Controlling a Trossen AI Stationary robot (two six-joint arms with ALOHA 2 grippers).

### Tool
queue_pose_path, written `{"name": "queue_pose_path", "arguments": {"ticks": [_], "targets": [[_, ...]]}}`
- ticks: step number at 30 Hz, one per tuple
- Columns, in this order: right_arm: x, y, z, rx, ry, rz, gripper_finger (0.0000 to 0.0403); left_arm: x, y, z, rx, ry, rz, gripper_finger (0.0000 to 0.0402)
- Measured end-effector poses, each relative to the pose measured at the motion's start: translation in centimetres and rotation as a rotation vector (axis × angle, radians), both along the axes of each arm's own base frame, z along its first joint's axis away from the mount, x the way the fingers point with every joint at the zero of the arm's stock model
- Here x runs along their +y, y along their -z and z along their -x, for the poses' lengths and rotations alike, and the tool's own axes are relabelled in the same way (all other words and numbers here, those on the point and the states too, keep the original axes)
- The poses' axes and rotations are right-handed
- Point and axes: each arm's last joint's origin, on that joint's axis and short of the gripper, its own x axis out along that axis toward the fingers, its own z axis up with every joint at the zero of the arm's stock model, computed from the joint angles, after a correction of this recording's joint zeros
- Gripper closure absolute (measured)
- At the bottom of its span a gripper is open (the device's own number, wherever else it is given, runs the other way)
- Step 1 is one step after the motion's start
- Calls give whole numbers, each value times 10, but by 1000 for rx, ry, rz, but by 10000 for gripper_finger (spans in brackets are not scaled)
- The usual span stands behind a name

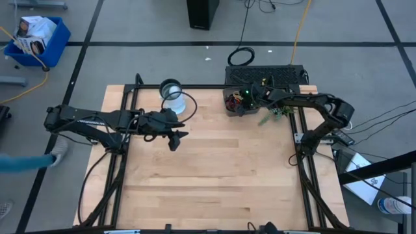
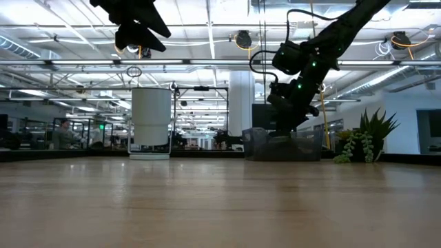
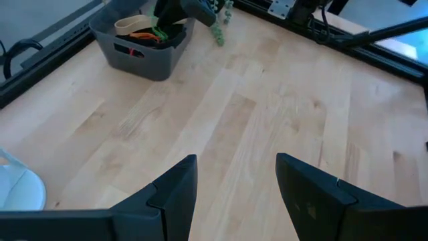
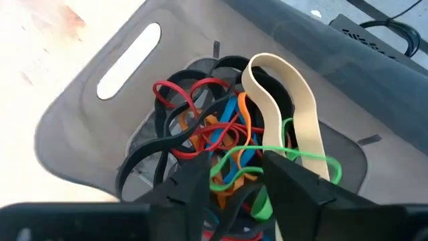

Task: Pick and place rubber bands into bin
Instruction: Return to Home Position

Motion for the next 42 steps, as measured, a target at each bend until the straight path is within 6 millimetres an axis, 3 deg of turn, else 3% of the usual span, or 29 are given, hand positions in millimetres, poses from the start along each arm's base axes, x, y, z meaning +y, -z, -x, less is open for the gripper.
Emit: {"name": "queue_pose_path", "arguments": {"ticks": [3,7,15,21,25,28,36,42], "targets": [[4,-11,3,-46,28,-2,249,0,0,0,5,16,-22,192],[18,-41,9,-153,-15,11,236,0,-1,-1,-11,13,-18,192],[69,-112,34,-434,-254,82,237,1,-13,5,-81,60,-70,192],[104,-139,67,-489,-366,123,236,4,-31,28,-143,83,-113,192],[123,-145,86,-486,-425,108,239,6,-35,47,-177,49,-157,192],[133,-144,98,-548,-459,132,240,7,-25,63,-209,18,-158,192],[145,-101,129,-683,-459,207,238,8,10,102,-382,-1,-128,192],[150,-84,151,-783,-450,242,241,9,23,127,-499,-15,-110,192]]}}
